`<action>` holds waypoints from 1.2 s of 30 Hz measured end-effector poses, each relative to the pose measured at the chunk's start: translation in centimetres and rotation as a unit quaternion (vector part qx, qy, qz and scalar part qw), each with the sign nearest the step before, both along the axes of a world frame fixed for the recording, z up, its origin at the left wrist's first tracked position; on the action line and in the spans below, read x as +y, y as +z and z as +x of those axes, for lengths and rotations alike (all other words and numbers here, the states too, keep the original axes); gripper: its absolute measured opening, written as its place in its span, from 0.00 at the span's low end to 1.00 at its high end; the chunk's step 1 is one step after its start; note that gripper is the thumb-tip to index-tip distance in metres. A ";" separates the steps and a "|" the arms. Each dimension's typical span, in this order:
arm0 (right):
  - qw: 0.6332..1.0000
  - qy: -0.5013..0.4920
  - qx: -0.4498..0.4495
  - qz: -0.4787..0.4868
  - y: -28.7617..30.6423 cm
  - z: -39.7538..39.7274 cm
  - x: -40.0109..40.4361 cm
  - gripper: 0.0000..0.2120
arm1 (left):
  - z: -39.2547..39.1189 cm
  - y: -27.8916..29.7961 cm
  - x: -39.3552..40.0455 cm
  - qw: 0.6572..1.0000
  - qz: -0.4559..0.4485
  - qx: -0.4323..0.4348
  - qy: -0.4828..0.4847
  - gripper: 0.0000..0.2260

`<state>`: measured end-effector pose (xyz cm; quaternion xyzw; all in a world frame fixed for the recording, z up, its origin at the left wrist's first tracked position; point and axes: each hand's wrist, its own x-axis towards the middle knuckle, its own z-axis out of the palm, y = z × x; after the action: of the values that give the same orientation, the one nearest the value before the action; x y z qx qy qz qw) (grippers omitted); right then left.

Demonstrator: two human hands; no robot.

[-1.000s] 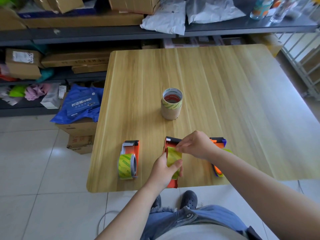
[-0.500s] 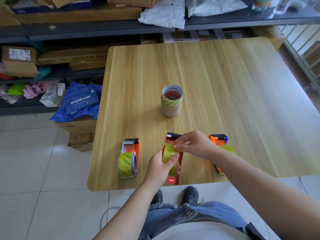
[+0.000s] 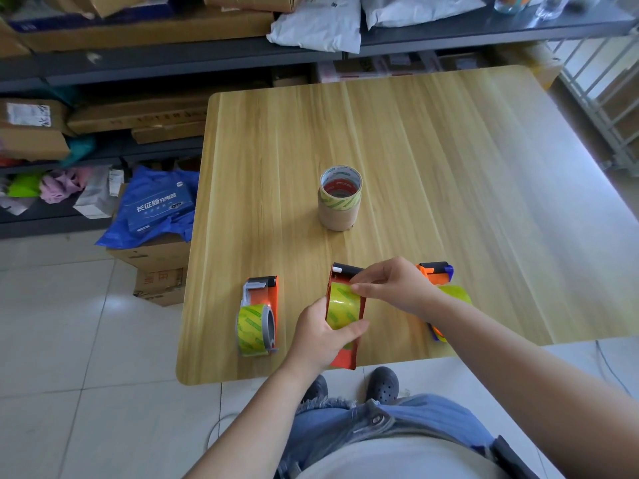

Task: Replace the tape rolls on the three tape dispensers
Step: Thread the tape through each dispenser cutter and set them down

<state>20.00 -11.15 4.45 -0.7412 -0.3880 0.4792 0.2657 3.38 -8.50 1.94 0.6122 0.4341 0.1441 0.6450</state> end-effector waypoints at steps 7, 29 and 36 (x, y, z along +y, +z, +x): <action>0.973 -0.141 0.183 0.006 -0.3 -1.4 -1.0 0.07 | 1.0 0.8 0.6 0.997 0.030 -0.018 0.071 0.12; 0.968 -0.137 0.199 0.063 0.3 -2.4 -1.1 0.07 | 0.5 0.9 0.9 0.998 -0.014 -0.055 0.019 0.06; 0.986 -0.143 0.073 0.034 -0.1 -2.1 0.0 0.06 | -0.1 0.5 0.5 0.996 -0.057 -0.062 -0.029 0.13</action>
<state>17.86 -11.18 4.31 -0.7428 -0.2735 0.4752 0.3842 3.29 -8.05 2.42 0.5769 0.3830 0.1382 0.7081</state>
